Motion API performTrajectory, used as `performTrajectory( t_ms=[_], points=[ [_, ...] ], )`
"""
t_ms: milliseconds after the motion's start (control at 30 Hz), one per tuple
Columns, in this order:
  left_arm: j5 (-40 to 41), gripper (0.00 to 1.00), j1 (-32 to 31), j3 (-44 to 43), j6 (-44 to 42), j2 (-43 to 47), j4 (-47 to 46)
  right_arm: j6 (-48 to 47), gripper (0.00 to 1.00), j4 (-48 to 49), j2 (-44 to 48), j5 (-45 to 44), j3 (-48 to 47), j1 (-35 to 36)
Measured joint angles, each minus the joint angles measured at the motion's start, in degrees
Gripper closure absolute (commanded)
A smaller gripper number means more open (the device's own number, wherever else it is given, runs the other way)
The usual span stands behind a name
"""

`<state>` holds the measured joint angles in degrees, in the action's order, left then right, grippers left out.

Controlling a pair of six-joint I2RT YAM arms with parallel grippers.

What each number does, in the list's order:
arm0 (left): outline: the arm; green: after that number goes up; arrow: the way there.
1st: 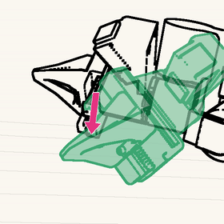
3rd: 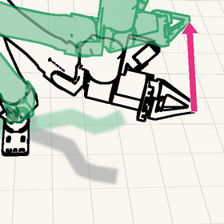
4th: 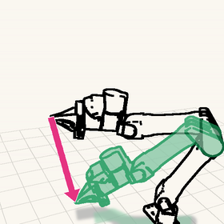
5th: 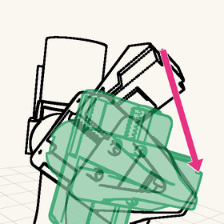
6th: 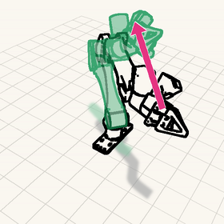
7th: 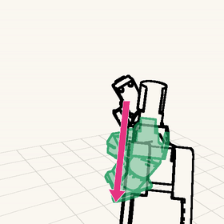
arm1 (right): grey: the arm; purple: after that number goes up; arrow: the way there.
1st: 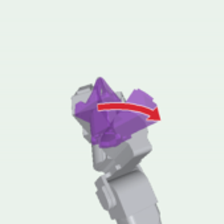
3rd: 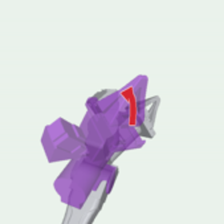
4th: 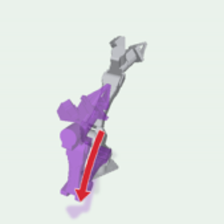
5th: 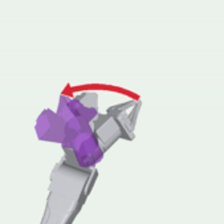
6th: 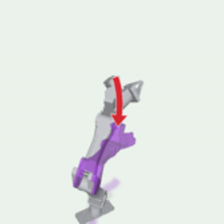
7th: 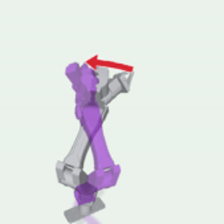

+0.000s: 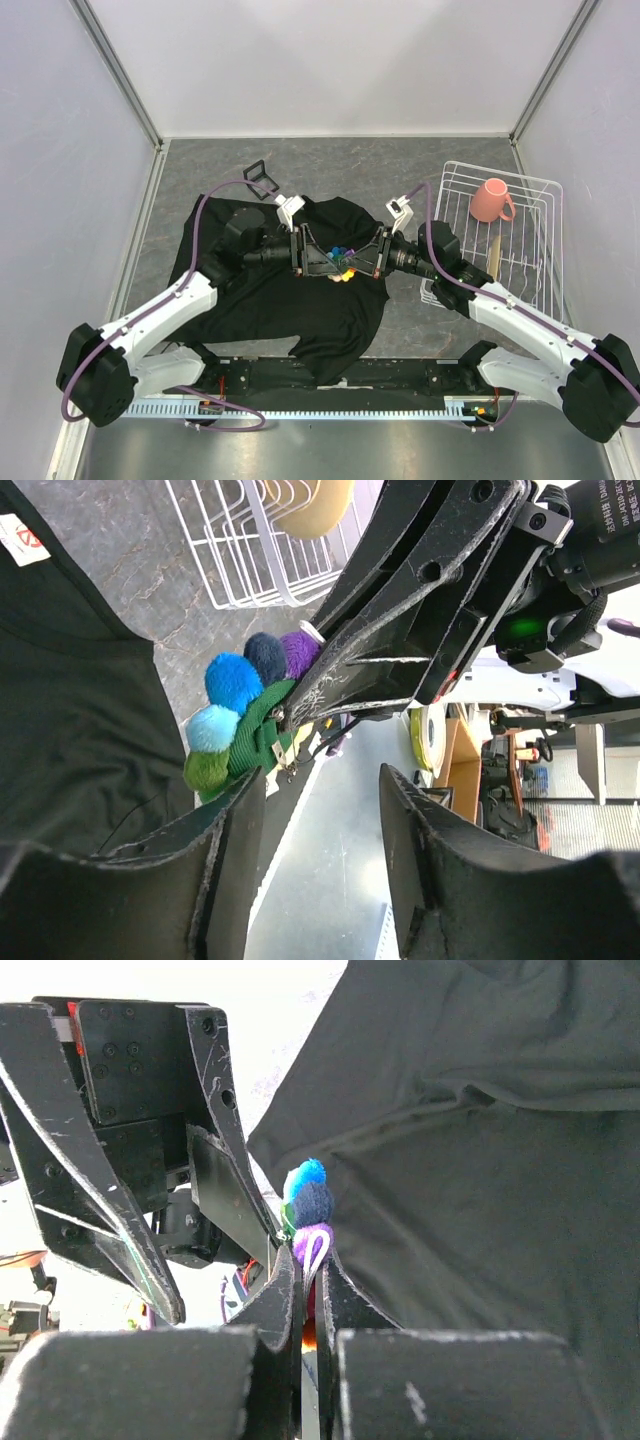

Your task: Remove the brooch from the garment

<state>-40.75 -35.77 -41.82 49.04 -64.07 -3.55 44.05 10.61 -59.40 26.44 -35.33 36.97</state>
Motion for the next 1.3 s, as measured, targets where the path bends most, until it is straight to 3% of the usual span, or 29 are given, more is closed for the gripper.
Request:
performTrajectory(
  t_ms=[333,567,733,1067,1300],
  points=[
    [5.1,0.29,0.0,2.0,0.5,5.7,-1.1,-1.0,1.0,-1.3,0.7,-0.4,0.0,0.0],
    [5.7,0.28,0.0,2.6,1.7,1.9,-1.1,-1.1,1.0,-1.4,0.7,-0.5,0.0,0.0],
    [4.9,0.4,0.0,3.8,3.2,0.3,-2.7,-1.0,1.0,-1.2,1.2,-0.5,0.0,0.0],
    [2.9,0.4,-0.1,5.0,5.7,-1.9,-8.2,-1.0,1.0,-1.2,1.3,-0.5,-0.1,0.0],
    [2.7,0.52,-0.1,6.2,6.7,-1.9,-10.3,-1.0,1.0,-1.2,1.3,-0.6,-0.1,0.0]
  ],
)
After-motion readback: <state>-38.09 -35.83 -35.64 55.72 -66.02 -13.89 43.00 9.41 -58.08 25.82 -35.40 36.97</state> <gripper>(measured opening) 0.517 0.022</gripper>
